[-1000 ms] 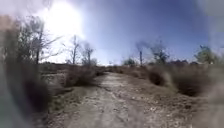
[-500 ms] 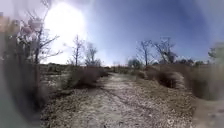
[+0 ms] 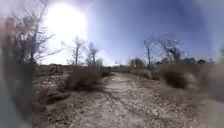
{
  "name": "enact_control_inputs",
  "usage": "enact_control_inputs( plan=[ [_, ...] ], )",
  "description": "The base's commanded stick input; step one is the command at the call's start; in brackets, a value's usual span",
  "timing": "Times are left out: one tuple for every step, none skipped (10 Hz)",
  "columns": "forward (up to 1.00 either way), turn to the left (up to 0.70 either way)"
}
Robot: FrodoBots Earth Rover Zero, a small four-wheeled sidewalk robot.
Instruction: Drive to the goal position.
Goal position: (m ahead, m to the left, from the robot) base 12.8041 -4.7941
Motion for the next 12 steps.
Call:
enact_control_inputs(
  plan=[
    [0.70, -0.03],
    [0.70, 0.00],
    [0.70, -0.02],
    [0.70, -0.05],
    [0.70, -0.06],
    [0.70, -0.06],
    [0.70, -0.07],
    [0.70, -0.07],
    [0.70, -0.07],
    [0.70, -0.08],
    [0.70, -0.08],
    [0.70, -0.07]
  ],
)
